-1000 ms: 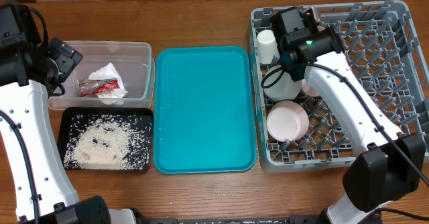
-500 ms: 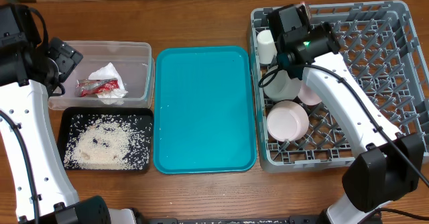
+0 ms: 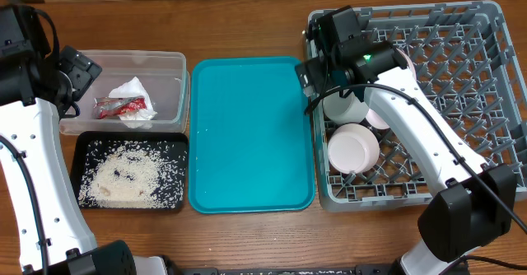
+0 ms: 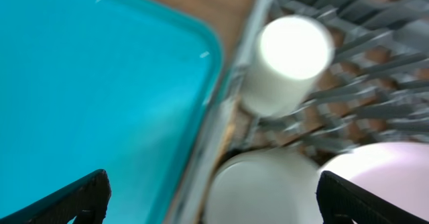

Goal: Sort waste into correct bins and load items into the dishwasher
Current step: 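Lower the pink plate upright into the rack's back slots, then release the plate and withdraw the right gripper to the front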

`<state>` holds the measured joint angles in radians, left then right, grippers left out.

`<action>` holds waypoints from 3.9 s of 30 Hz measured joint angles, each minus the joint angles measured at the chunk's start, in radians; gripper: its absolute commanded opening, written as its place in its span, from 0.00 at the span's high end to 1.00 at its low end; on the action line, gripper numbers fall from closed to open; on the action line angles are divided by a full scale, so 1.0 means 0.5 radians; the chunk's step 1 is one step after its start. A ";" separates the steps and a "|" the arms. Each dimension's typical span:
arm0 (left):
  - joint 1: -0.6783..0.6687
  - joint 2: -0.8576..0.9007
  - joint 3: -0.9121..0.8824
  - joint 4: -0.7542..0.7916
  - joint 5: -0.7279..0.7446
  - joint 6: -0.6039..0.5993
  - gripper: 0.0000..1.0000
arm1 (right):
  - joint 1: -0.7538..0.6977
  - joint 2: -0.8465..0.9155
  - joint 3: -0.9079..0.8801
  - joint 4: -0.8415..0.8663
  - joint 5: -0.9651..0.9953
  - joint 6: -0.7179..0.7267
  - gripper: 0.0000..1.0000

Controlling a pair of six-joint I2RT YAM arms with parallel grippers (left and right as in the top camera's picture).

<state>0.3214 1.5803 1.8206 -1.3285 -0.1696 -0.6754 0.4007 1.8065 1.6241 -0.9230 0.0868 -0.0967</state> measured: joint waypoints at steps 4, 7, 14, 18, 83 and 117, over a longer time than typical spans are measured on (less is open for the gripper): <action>0.001 0.000 0.000 0.000 0.000 0.000 0.00 | 0.000 0.001 0.000 -0.024 -0.153 0.021 0.00; 0.000 0.000 0.000 0.000 0.000 0.000 0.00 | 0.000 0.001 0.000 -0.025 -0.217 0.030 0.00; 0.000 0.000 0.000 0.000 0.000 0.000 0.00 | 0.000 0.001 0.000 -0.025 -0.245 0.031 0.00; 0.000 0.000 0.000 0.000 0.001 0.000 0.00 | 0.000 0.001 0.000 -0.025 -0.249 0.031 0.00; 0.000 0.000 0.000 -0.005 0.000 0.000 0.00 | -0.876 -3.359 -2.281 1.041 -0.650 0.037 0.00; 0.000 0.000 0.000 -0.006 0.000 0.000 0.00 | -0.865 -3.584 -3.211 1.707 -0.434 0.446 0.00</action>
<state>0.3214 1.5803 1.8206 -1.3315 -0.1696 -0.6754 -0.0319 0.0147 0.0185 -0.0692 -0.1303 0.1261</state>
